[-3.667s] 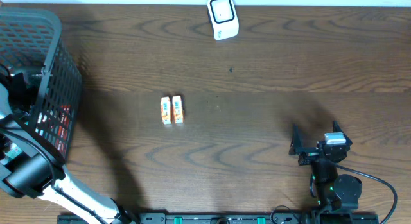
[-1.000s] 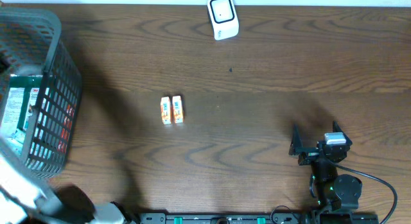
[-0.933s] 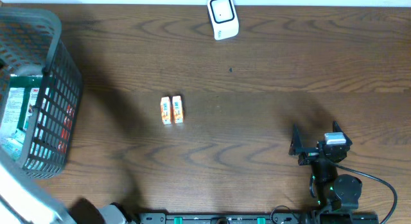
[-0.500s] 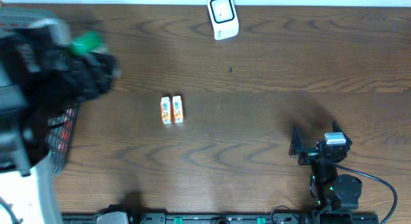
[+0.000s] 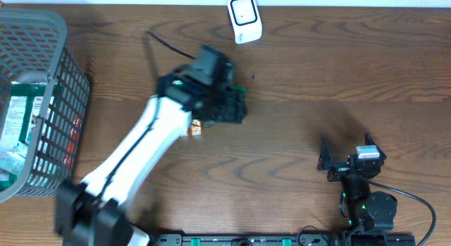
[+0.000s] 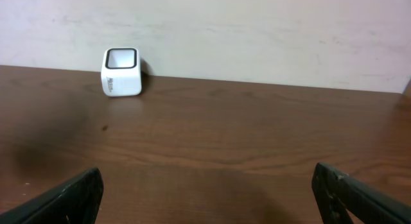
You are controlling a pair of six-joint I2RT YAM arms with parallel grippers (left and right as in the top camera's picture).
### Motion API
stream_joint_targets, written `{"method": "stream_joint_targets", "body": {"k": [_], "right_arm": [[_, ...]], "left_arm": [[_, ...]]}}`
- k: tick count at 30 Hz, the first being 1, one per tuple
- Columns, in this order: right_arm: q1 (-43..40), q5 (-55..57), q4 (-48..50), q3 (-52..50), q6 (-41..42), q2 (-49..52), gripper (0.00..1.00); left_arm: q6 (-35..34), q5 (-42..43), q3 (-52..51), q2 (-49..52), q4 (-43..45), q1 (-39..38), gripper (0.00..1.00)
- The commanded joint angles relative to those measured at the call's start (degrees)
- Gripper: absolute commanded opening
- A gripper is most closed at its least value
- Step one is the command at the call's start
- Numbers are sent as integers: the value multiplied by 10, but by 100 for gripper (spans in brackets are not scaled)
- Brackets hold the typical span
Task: Scan the item barcode
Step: 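Carry the green-capped jar with the left gripper under the scanner, then set the jar on the table right of the orange packs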
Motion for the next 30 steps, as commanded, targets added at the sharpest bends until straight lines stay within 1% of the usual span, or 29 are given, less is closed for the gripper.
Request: {"method": "stream_joint_targets", "body": {"k": [1, 5, 10, 13, 14, 15, 16, 17, 21, 24, 26, 30], "right_arm": [[-2, 1, -2, -1, 7, -3, 99], [-2, 1, -2, -1, 7, -3, 99], [-2, 1, -2, -1, 7, -3, 99], [-2, 1, -2, -1, 7, -3, 99], [-2, 1, -2, -1, 7, -3, 99], [-2, 1, -2, -1, 7, -3, 99], [-2, 1, -2, -1, 7, -3, 99], [-2, 1, -2, -1, 7, -3, 99], [-2, 1, -2, -1, 7, -3, 99], [-2, 1, -2, -1, 7, -3, 99], [-2, 1, -2, -1, 7, -3, 99], [-2, 1, -2, -1, 7, -3, 99]], "left_arm": [[-31, -21, 5, 51, 24, -26, 37], [-54, -74, 5, 112, 33, -38, 37], [-72, -77, 5, 160, 33, -40, 38], [-72, -77, 5, 180, 28, -48, 38], [-72, -77, 5, 185, 30, -49, 40], [-72, -77, 5, 187, 31, -50, 45], [-72, -77, 5, 188, 32, -50, 58], [-72, -77, 5, 188, 34, -50, 63], [-72, -75, 7, 188, 34, -49, 69], [-72, -75, 8, 185, 33, -49, 79], [-72, -75, 10, 177, 33, -49, 83], [-71, -78, 19, 152, 34, -49, 84]]}}
